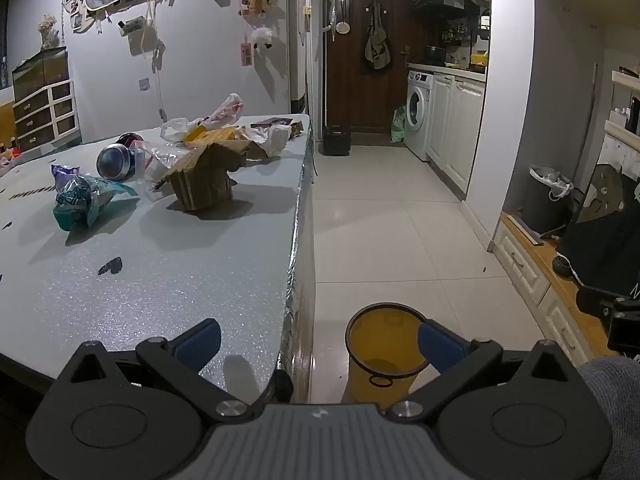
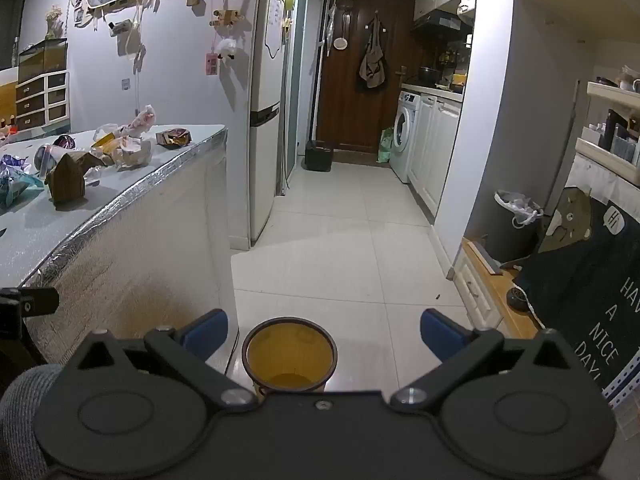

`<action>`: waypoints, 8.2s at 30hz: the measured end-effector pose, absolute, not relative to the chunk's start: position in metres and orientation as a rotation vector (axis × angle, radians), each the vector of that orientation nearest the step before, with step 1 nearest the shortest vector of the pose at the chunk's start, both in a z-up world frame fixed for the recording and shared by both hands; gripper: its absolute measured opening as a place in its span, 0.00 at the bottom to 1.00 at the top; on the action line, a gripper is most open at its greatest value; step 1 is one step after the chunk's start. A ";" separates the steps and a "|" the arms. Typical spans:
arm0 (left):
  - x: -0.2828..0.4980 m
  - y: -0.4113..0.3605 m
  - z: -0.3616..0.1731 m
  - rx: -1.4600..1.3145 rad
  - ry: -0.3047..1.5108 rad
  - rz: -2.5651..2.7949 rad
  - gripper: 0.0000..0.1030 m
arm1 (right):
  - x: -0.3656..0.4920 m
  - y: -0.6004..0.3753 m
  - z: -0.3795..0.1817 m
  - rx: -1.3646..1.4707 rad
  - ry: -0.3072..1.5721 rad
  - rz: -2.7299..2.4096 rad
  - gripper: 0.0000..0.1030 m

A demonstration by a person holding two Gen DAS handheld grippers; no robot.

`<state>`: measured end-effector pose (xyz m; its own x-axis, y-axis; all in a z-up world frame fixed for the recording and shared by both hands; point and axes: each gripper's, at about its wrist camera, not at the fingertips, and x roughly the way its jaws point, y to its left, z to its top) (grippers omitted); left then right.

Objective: Collect trash

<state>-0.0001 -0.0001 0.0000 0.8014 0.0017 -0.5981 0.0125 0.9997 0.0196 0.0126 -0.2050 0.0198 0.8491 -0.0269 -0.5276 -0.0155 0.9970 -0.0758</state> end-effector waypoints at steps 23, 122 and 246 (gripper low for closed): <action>0.000 0.000 0.000 0.025 0.639 -0.005 1.00 | 0.012 -0.203 0.019 -0.085 0.565 -0.006 1.00; 0.033 0.080 0.037 0.107 0.495 0.151 1.00 | 0.087 -0.156 0.057 -0.113 0.363 0.231 1.00; 0.242 -0.057 0.055 -0.020 0.501 -0.167 0.53 | 0.255 -0.227 0.060 0.049 0.471 0.257 0.52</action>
<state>0.2420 -0.0573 0.0547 0.8637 -0.1644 -0.4764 0.1547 0.9862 -0.0598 0.2546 -0.2271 0.0602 0.8594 0.2557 -0.4428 -0.2333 0.9667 0.1055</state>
